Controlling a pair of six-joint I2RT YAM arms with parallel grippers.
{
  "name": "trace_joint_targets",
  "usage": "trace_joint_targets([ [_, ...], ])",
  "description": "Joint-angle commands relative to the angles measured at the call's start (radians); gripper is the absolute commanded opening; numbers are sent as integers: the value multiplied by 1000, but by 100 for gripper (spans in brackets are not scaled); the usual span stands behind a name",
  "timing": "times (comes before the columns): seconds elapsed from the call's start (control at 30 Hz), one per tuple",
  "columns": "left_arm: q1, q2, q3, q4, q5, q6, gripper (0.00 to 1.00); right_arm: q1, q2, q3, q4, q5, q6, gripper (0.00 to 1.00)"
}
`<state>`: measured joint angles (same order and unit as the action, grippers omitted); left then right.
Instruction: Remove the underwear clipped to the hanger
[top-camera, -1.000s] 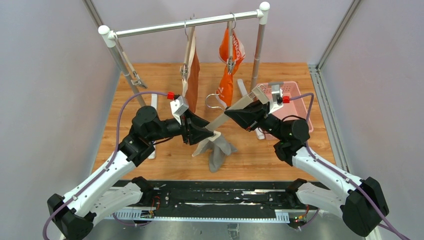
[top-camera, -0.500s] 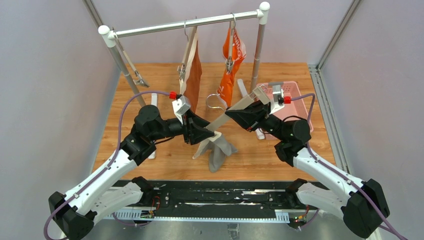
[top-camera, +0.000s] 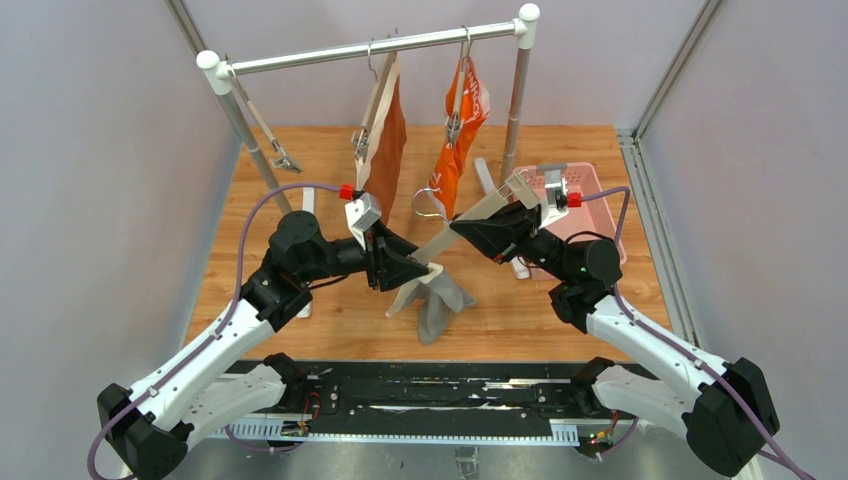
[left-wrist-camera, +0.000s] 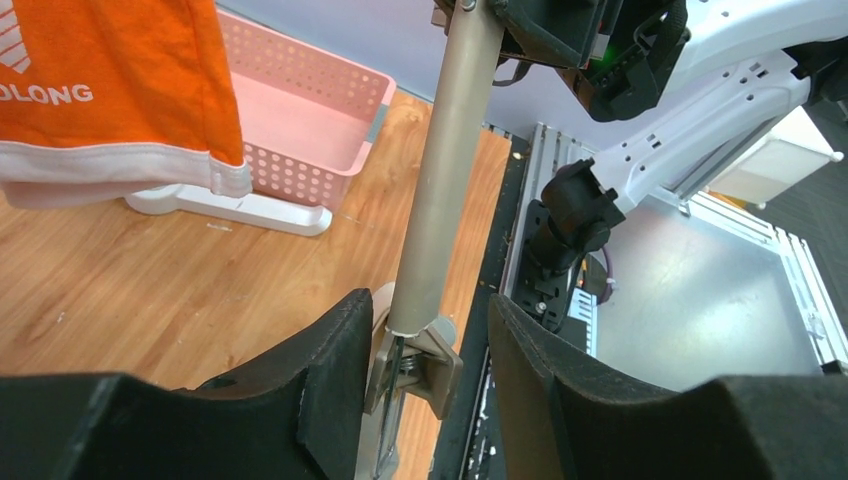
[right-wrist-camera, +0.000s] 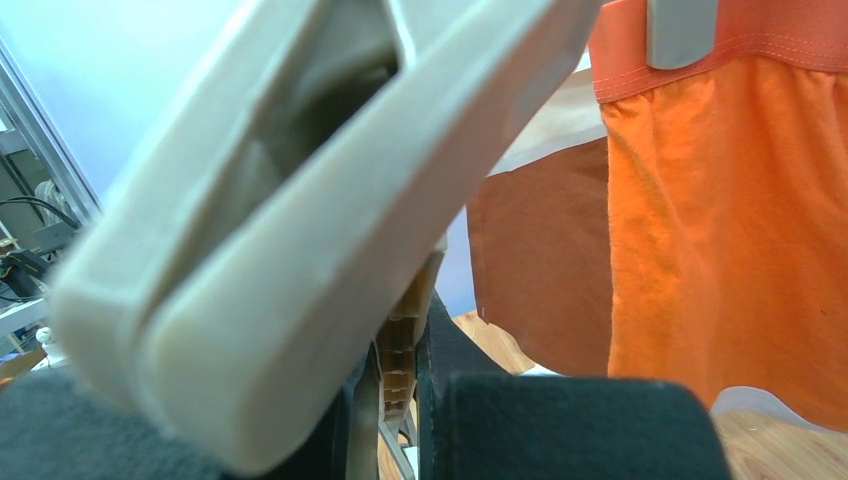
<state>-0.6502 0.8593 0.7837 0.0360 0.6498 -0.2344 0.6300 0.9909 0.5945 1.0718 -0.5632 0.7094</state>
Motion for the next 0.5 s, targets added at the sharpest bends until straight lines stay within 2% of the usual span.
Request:
trace_joint_targets([
  [0.0,-2,-23,-15,21,23,-9,52,0,-26,37,40,18,-13,1],
  [0.2,-2,-16,-32,26,17,-8,49,0,-21,45,47,17,-5,1],
  [0.27,-2,-9,-33,34,30,-4,37,0,-21,46,44,14,-4,0],
  [0.37,-2,-1,-26,38,37,-1,1,0,-21,43,37,15,-4,1],
  [0.47,-2,-4,-17,39,50,5,0,0,-18,39,33,12,-2,1],
])
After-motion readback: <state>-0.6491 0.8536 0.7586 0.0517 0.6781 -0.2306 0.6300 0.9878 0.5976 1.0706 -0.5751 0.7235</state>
